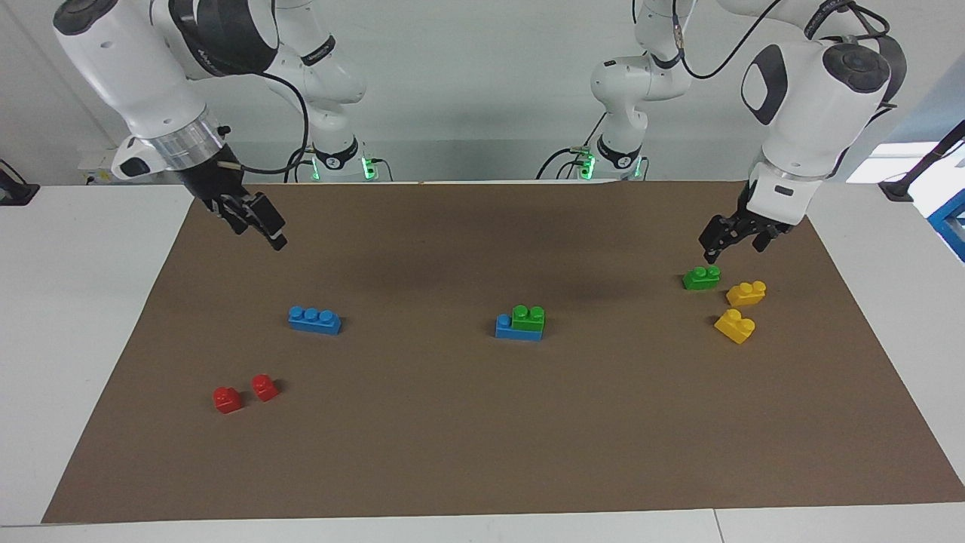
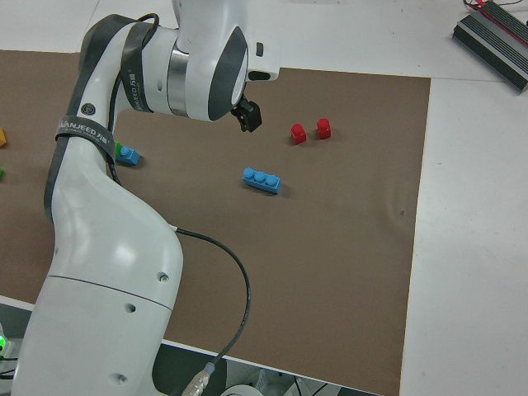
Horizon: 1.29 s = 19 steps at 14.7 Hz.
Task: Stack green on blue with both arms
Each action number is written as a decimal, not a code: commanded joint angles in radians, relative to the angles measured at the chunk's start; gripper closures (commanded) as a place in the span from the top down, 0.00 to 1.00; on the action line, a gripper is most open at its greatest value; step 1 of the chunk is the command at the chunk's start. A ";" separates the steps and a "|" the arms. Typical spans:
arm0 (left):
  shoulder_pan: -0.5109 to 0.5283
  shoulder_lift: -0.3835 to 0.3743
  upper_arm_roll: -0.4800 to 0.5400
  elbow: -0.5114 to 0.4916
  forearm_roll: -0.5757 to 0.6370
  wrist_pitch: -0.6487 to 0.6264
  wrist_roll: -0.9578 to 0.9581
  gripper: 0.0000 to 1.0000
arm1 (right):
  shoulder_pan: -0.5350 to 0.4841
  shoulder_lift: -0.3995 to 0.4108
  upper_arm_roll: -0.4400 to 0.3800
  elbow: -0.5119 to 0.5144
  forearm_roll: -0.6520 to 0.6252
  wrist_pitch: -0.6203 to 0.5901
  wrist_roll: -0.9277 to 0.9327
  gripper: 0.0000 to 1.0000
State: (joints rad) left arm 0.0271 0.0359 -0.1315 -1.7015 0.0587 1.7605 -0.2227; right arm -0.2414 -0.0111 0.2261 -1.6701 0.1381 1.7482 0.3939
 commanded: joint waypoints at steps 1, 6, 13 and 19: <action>0.011 -0.119 -0.004 -0.135 -0.014 0.002 0.071 1.00 | -0.013 -0.027 0.012 0.004 -0.066 -0.033 -0.217 1.00; 0.011 -0.201 -0.004 -0.213 -0.019 -0.010 0.126 1.00 | 0.027 -0.063 0.015 0.001 -0.081 -0.058 -0.402 1.00; 0.011 -0.195 0.000 -0.201 -0.042 -0.030 0.121 1.00 | 0.017 -0.044 0.012 0.053 -0.081 -0.127 -0.408 1.00; 0.013 -0.185 0.027 -0.190 -0.117 -0.029 0.115 1.00 | 0.155 -0.038 -0.087 0.073 -0.134 -0.168 -0.405 1.00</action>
State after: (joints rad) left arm 0.0312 -0.1365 -0.1140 -1.8810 -0.0328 1.7395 -0.1212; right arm -0.1591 -0.0662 0.2092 -1.6403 0.0245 1.6225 0.0073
